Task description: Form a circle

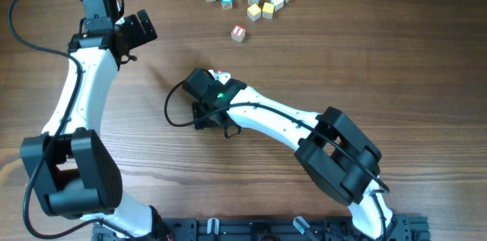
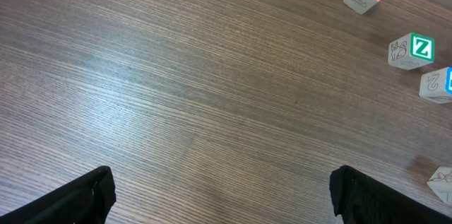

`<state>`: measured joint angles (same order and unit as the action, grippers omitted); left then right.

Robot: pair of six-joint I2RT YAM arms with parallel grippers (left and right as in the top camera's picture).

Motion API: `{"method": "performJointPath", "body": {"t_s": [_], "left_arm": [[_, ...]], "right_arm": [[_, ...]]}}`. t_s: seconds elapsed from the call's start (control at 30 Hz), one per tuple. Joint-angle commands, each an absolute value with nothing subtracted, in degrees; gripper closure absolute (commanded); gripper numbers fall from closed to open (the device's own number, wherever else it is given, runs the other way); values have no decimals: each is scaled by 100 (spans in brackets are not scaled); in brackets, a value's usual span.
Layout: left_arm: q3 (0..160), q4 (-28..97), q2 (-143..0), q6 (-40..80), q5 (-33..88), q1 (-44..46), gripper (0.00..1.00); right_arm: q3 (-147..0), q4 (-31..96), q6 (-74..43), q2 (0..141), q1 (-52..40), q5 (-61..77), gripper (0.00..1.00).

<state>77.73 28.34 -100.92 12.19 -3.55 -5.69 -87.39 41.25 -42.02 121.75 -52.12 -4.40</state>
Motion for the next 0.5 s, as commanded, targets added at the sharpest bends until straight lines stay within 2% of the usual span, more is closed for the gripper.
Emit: {"method": "performJointPath", "body": {"t_s": [0.0, 0.03, 0.1, 0.13, 0.17, 0.3, 0.47], "left_arm": [[7802, 2836, -10040, 1269, -351, -576, 0], [7802, 2836, -10040, 1269, -353, -576, 0], [7802, 2836, -10040, 1269, -351, -576, 0], [7802, 2836, -10040, 1269, -353, -576, 0], [7802, 2836, -10040, 1269, -353, -576, 0], [7802, 2836, -10040, 1269, -353, -576, 0], [7802, 2836, -10040, 1269, -353, -576, 0]], "right_arm": [[-8687, 4104, -4215, 12263, -5205, -307, 0], [-8687, 4106, -4215, 12263, -5205, -305, 4], [-8687, 4104, -4235, 12263, -5210, -266, 34], [-8687, 4108, -4276, 12263, -5210, -268, 44], [-8687, 4117, -4377, 12263, -5210, -281, 49], [-8687, 4139, -4646, 12263, -5210, -429, 59], [-8687, 4139, -4818, 12263, -5210, -777, 63]]}}
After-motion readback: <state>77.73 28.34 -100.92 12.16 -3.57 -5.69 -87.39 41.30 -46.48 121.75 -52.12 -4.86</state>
